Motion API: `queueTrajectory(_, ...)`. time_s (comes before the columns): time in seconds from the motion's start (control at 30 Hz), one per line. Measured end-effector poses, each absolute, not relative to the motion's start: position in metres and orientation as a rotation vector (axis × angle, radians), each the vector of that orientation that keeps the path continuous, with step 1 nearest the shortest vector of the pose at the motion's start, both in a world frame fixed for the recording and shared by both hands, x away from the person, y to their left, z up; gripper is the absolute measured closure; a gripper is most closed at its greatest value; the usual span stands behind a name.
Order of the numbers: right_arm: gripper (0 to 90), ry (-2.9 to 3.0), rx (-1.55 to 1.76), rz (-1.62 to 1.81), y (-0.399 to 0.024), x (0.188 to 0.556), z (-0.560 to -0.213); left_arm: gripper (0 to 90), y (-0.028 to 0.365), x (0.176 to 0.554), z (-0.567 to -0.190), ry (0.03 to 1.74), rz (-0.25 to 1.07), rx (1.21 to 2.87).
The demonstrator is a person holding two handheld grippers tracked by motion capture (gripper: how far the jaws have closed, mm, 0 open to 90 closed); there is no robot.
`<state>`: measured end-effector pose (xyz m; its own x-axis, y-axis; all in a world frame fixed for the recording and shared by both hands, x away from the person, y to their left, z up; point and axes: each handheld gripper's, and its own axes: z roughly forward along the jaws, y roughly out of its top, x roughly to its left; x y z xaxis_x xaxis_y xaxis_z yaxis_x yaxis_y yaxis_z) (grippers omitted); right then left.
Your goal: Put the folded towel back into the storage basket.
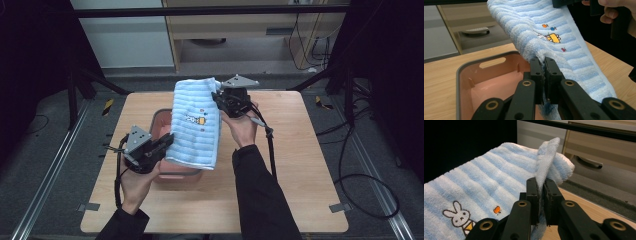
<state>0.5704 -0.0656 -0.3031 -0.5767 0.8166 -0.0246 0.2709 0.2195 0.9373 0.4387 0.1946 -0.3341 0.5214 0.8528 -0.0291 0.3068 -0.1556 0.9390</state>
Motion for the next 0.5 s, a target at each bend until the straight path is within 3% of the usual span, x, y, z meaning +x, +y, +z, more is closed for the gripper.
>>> queueTrajectory(0.5, 83.8, 2.004, 0.988, 1.37, -0.039, 0.585, -0.31, 86.2, 0.219, 0.445, -0.346, 1.037, 0.663, 1.695)
